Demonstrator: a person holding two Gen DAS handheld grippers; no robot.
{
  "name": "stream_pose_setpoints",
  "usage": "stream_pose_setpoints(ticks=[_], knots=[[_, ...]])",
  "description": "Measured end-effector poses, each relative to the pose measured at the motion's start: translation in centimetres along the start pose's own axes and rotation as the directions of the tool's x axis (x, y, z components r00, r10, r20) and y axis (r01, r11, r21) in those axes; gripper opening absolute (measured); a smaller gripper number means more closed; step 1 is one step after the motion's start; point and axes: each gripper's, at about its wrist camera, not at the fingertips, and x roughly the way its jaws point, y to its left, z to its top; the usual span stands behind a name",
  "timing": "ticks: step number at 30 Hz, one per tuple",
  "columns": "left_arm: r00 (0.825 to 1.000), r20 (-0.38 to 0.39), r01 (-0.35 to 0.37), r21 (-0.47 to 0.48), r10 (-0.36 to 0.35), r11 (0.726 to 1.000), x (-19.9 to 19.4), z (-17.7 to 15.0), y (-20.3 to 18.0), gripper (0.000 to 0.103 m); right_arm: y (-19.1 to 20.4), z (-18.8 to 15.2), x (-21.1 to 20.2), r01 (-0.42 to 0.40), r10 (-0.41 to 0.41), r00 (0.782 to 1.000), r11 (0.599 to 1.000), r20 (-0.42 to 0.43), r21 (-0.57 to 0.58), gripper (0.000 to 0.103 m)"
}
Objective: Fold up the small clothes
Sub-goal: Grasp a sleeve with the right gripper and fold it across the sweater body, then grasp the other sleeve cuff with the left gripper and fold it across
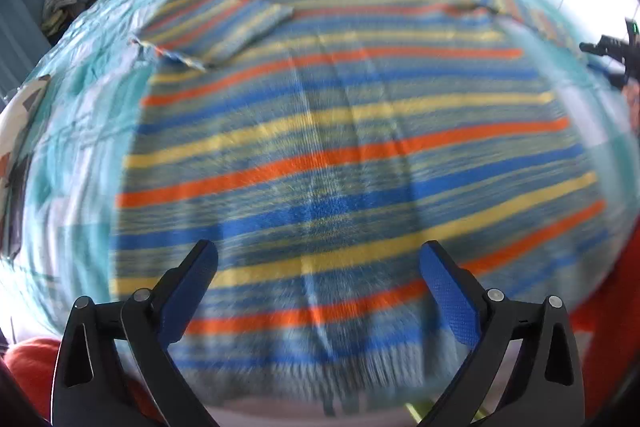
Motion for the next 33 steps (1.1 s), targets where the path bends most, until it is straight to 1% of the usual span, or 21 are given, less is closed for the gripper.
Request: stream_pose_setpoints(ticks=[2, 3, 5, 7, 9, 12, 14, 15, 16, 17, 18, 20, 21, 22, 24, 25, 27, 28, 30, 31, 33], knots=[[0.995, 0.096, 0.011, 0.011, -0.012, 1.000, -2.9, 1.1, 0.9, 0.101, 0.2, -0.9, -2.7, 0.021, -0.020, 0.999, 0.999, 0.047, -0.025, 0.082], [0.991, 0.130, 0.008, 0.021, -0.011, 1.000, -3.8, 2.0, 1.3, 0.101, 0.5, -1.6, -4.2, 0.034, -0.030, 0.997, 0.998, 0.073, -0.050, 0.082], [0.981, 0.196, -0.007, 0.059, -0.004, 0.998, -4.9, 5.7, 2.6, 0.102, 1.5, -3.2, -6.8, 0.022, -0.011, 0.995, 0.993, 0.096, -0.114, 0.082], [0.974, 0.224, -0.041, 0.086, 0.020, 0.995, -4.1, 9.2, 3.5, 0.102, 2.6, -5.1, -8.6, -0.014, 0.030, 0.995, 0.987, 0.096, -0.157, 0.082], [0.981, 0.186, -0.083, 0.142, 0.055, 0.986, -0.6, 12.4, 4.0, 0.102, 3.9, -6.7, -9.4, -0.060, 0.076, 0.994, 0.981, 0.080, -0.187, 0.082], [0.992, 0.080, -0.111, 0.202, 0.096, 0.973, 5.4, 14.4, 4.4, 0.101, 6.3, -9.7, -9.7, -0.121, 0.136, 0.989, 0.966, 0.052, -0.229, 0.082], [0.995, -0.049, -0.072, 0.229, 0.086, 0.971, 10.0, 14.4, 4.8, 0.101, 7.5, -11.7, -9.2, -0.149, 0.162, 0.986, 0.957, 0.031, -0.249, 0.082], [0.996, -0.064, -0.052, 0.226, 0.068, 0.973, 11.1, 14.1, 4.9, 0.101, 8.0, -12.5, -8.7, -0.153, 0.163, 0.986, 0.955, 0.020, -0.256, 0.082], [0.998, -0.047, -0.030, 0.203, 0.041, 0.979, 11.3, 14.0, 5.3, 0.101, 8.3, -13.6, -8.1, -0.155, 0.161, 0.987, 0.953, 0.001, -0.259, 0.082], [0.999, -0.045, -0.003, 0.168, 0.010, 0.986, 11.2, 14.1, 5.8, 0.091, 8.6, -14.2, -7.4, -0.159, 0.160, 0.987, 0.953, -0.018, -0.258, 0.082], [0.999, -0.051, 0.021, 0.133, -0.014, 0.991, 11.0, 14.2, 6.4, 0.078, 8.8, -14.8, -6.8, -0.163, 0.158, 0.987, 0.952, -0.043, -0.257, 0.082], [0.997, -0.057, 0.049, 0.035, -0.047, 0.998, 10.0, 14.9, 8.5, 0.003, 9.3, -15.4, -6.1, -0.169, 0.153, 0.985, 0.945, -0.078, -0.282, 0.082], [0.996, -0.056, 0.063, -0.018, -0.064, 0.998, 9.4, 15.4, 10.0, 0.004, 9.6, -15.6, -6.1, -0.162, 0.145, 0.986, 0.938, -0.078, -0.305, 0.082], [0.997, -0.019, 0.067, -0.086, -0.069, 0.994, 8.2, 15.9, 12.1, 0.003, 9.8, -15.6, -6.1, -0.151, 0.136, 0.988, 0.932, -0.069, -0.329, 0.082], [0.997, 0.062, 0.049, -0.219, -0.037, 0.974, 6.0, 16.7, 16.8, 0.003, 9.8, -15.5, -5.9, -0.145, 0.133, 0.989, 0.930, -0.058, -0.338, 0.082], [0.995, 0.099, 0.042, -0.313, -0.011, 0.949, 5.0, 17.0, 20.0, 0.002, 9.7, -15.5, -5.7, -0.142, 0.131, 0.990, 0.932, -0.055, -0.335, 0.082], [0.989, 0.124, -0.010, -0.497, 0.082, 0.868, 3.8, 16.6, 26.6, 0.002, 9.8, -15.5, -5.3, -0.132, 0.119, 0.991, 0.934, -0.059, -0.332, 0.082], [0.986, 0.110, -0.042, -0.549, 0.122, 0.835, 3.8, 16.3, 28.8, 0.002, 9.7, -15.7, -5.0, -0.126, 0.111, 0.992, 0.935, -0.065, -0.331, 0.082], [0.979, 0.040, -0.129, -0.630, 0.198, 0.766, 4.9, 15.4, 32.9, 0.002, 9.7, -15.8, -4.7, -0.124, 0.104, 0.991, 0.936, -0.079, -0.328, 0.082], [0.973, -0.006, -0.179, -0.644, 0.229, 0.743, 5.5, 14.7, 34.5, 0.002, 9.7, -15.9, -4.4, -0.118, 0.096, 0.992, 0.936, -0.083, -0.332, 0.082], [0.962, -0.070, -0.246, -0.635, 0.262, 0.732, 6.9, 13.4, 36.4, 0.002, 9.9, -16.1, -4.1, -0.112, 0.087, 0.992, 0.934, -0.088, -0.341, 0.082]])
